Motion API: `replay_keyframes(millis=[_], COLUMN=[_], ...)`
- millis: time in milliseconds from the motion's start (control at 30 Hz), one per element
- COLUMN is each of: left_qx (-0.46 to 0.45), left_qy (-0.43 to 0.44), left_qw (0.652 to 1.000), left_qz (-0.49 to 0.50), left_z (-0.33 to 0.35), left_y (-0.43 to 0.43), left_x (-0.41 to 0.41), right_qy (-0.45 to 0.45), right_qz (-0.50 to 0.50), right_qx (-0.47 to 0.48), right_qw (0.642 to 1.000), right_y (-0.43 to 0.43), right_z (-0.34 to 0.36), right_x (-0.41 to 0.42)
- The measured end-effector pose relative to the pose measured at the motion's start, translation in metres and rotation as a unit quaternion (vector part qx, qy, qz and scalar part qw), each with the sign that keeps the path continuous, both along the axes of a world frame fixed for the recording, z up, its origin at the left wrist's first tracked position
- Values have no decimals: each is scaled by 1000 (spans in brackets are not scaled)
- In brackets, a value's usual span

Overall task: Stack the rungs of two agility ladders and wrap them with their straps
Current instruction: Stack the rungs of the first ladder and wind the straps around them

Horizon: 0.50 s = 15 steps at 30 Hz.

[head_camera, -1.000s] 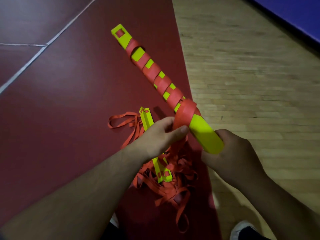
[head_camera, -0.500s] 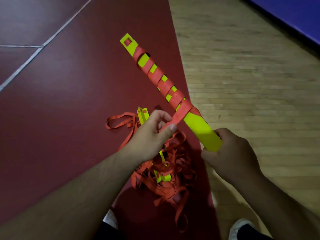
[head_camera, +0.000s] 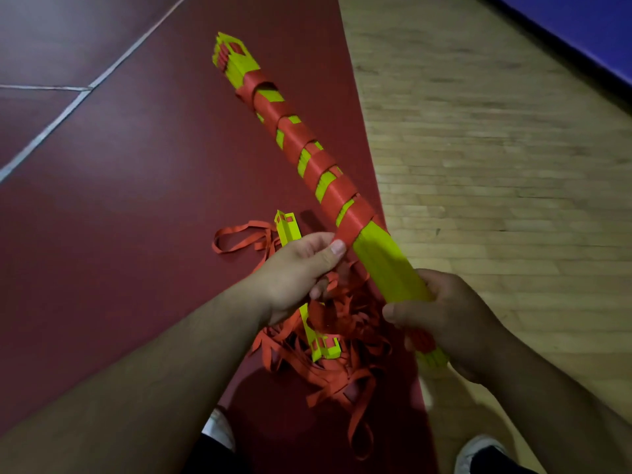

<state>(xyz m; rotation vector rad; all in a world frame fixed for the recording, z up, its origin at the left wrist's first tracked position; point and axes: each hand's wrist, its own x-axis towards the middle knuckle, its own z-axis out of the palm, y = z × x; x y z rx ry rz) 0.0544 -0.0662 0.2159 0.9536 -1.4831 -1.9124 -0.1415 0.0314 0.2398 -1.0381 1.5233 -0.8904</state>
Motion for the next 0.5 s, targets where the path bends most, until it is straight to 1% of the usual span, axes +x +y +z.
replay_keyframes(millis=[67,133,167,233,267,300,333,367,400,467,500], left_qx=[18,49,64,81,81,76,65,51,37,13,-2], left_qy=[51,109,136,171,177,175,167,155,143,103,75], left_qw=[998,992,987,979,978,980,983,987,989,990,990], left_qz=[-11,-34,-52,-78,-76,-59,-32,-2,30,94,116], left_z=[1,2,3,6,8,10,13,17,19,23,24], left_y=[-1,-1,0,3,5,6,7,8,8,6,6], left_x=[3,6,8,9,8,6,3,0,-3,-6,-8], right_qy=[-101,-194,-253,-381,-416,-426,-413,-382,-328,-165,-64], right_qz=[38,73,94,144,169,188,194,181,154,100,86], right_qx=[39,94,120,157,167,170,167,156,134,78,54], right_qw=[993,974,955,900,878,869,874,893,922,978,993], right_y=[2,5,7,9,8,7,5,3,1,-1,0], right_z=[3,5,6,8,9,10,12,13,14,14,13], right_x=[0,1,3,9,11,12,11,8,3,-2,0])
